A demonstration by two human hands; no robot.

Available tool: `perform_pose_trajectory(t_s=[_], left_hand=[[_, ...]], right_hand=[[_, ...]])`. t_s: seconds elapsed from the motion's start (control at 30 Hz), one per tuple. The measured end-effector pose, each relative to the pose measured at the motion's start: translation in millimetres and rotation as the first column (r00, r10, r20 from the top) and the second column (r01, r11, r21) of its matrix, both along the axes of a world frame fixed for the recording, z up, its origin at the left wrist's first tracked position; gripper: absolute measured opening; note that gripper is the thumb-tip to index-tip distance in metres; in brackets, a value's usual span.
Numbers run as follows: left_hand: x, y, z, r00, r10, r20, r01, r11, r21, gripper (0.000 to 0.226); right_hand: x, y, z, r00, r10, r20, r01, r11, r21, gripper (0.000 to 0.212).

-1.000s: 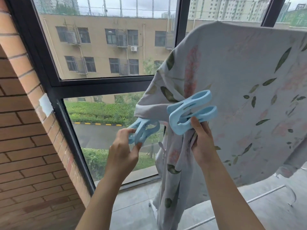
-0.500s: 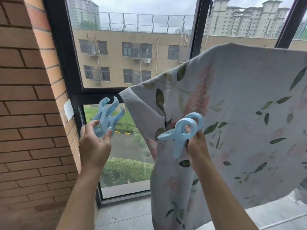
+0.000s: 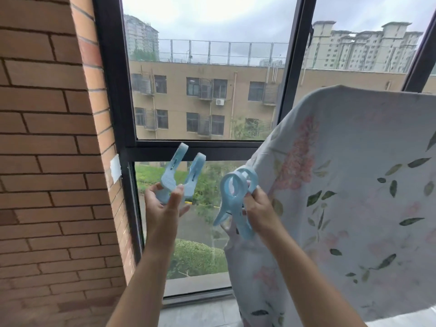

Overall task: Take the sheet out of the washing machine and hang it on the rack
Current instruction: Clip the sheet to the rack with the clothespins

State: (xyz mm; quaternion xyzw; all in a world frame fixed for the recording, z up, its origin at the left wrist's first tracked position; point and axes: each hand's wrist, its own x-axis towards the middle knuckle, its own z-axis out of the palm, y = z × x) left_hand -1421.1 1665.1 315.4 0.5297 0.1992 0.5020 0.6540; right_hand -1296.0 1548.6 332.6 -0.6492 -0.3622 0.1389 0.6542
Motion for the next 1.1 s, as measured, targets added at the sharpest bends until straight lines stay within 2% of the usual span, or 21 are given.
perform_pose_trajectory(t_s=[0.07, 0.13, 0.2, 0.33, 0.43, 0.5, 0.6, 0.67, 0.77, 0.87, 0.93, 1.0, 1.1], left_hand=[[12, -9, 9, 0.957, -0.126, 0.262, 0.177, 0.968, -0.18, 0.062], [25, -19, 18, 0.926, -0.138, 0.353, 0.235, 0.94, -0.249, 0.058], [38, -27, 20, 0.944, -0.109, 0.312, 0.192, 0.949, -0.25, 0.052], [57, -37, 17, 0.972, -0.099, 0.211, 0.149, 0.96, -0.236, 0.079], [70, -38, 13, 0.968, -0.125, 0.216, 0.181, 0.947, -0.265, 0.081], [76, -41, 12, 0.956, -0.165, 0.242, 0.23, 0.934, -0.272, 0.072], [84, -53, 19, 0.926, -0.213, 0.311, 0.295, 0.922, -0.25, 0.046], [89, -58, 25, 0.904, -0.234, 0.359, 0.33, 0.915, -0.234, 0.046], [102, -72, 33, 0.858, -0.281, 0.429, 0.395, 0.895, -0.205, 0.05], [118, -101, 41, 0.846, -0.323, 0.424, 0.414, 0.899, -0.142, 0.048], [127, -123, 47, 0.84, -0.327, 0.433, 0.401, 0.912, -0.09, 0.04], [135, -143, 51, 0.831, -0.326, 0.45, 0.397, 0.915, -0.071, 0.038], [149, -179, 54, 0.814, -0.331, 0.477, 0.388, 0.921, -0.024, 0.035]], right_hand=[[-1, 1, -10, 0.998, 0.045, 0.043, -0.042, 0.997, -0.061, 0.019], [-2, 1, -19, 0.989, 0.069, 0.129, -0.049, 0.988, -0.148, 0.019], [-2, 0, -25, 0.978, 0.054, 0.202, -0.004, 0.971, -0.24, 0.026], [0, -7, -28, 0.958, 0.013, 0.286, 0.094, 0.93, -0.356, 0.03], [10, -16, -30, 0.962, 0.016, 0.272, 0.091, 0.922, -0.376, 0.03], [18, -24, -31, 0.982, 0.066, 0.179, -0.002, 0.942, -0.336, 0.027], [30, -46, -34, 0.984, 0.109, -0.138, -0.132, 0.977, -0.168, 0.039], [35, -61, -39, 0.904, 0.171, -0.393, -0.193, 0.981, -0.016, 0.052], [36, -83, -41, 0.696, 0.239, -0.677, -0.159, 0.971, 0.179, 0.054], [54, -100, -34, 0.528, 0.219, -0.821, -0.035, 0.971, 0.237, 0.064], [66, -112, -22, 0.462, 0.179, -0.869, 0.028, 0.976, 0.216, 0.067], [78, -122, -14, 0.44, 0.118, -0.89, 0.091, 0.98, 0.175, 0.063], [99, -145, -6, 0.5, 0.033, -0.866, 0.147, 0.981, 0.122, 0.046]])
